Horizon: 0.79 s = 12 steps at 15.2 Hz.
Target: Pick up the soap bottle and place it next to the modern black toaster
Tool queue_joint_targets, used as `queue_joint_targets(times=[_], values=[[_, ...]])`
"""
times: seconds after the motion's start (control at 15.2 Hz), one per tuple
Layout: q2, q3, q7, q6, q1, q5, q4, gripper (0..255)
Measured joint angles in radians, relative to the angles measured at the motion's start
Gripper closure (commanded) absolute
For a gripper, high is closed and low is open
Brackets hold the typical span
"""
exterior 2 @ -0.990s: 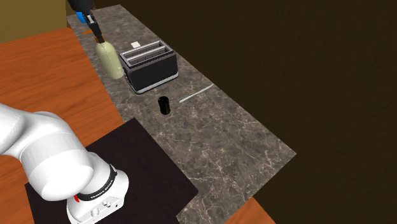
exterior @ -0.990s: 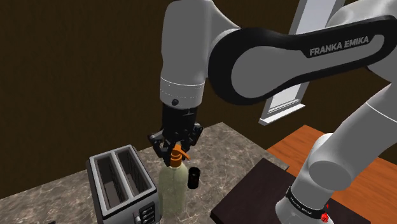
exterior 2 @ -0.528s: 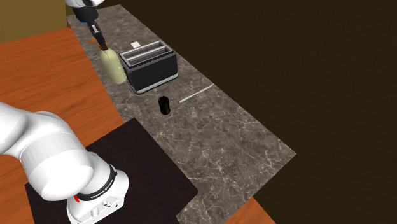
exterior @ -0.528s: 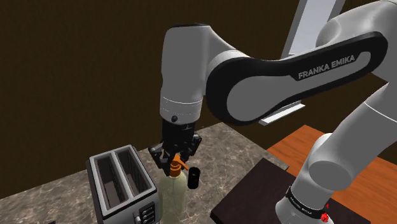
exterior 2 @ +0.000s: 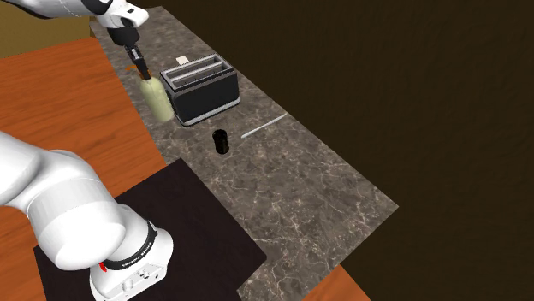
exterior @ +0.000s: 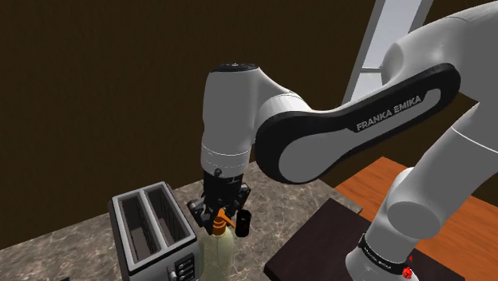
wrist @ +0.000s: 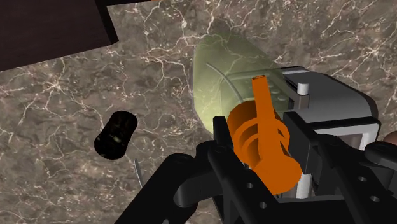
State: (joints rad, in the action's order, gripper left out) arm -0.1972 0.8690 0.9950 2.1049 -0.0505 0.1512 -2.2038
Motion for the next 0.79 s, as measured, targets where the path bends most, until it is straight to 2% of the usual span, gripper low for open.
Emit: queue_joint_targets(times=[0.79], values=[[0.118, 0.049, 0.076, 0.169, 0.02, -0.097, -0.086, 255]])
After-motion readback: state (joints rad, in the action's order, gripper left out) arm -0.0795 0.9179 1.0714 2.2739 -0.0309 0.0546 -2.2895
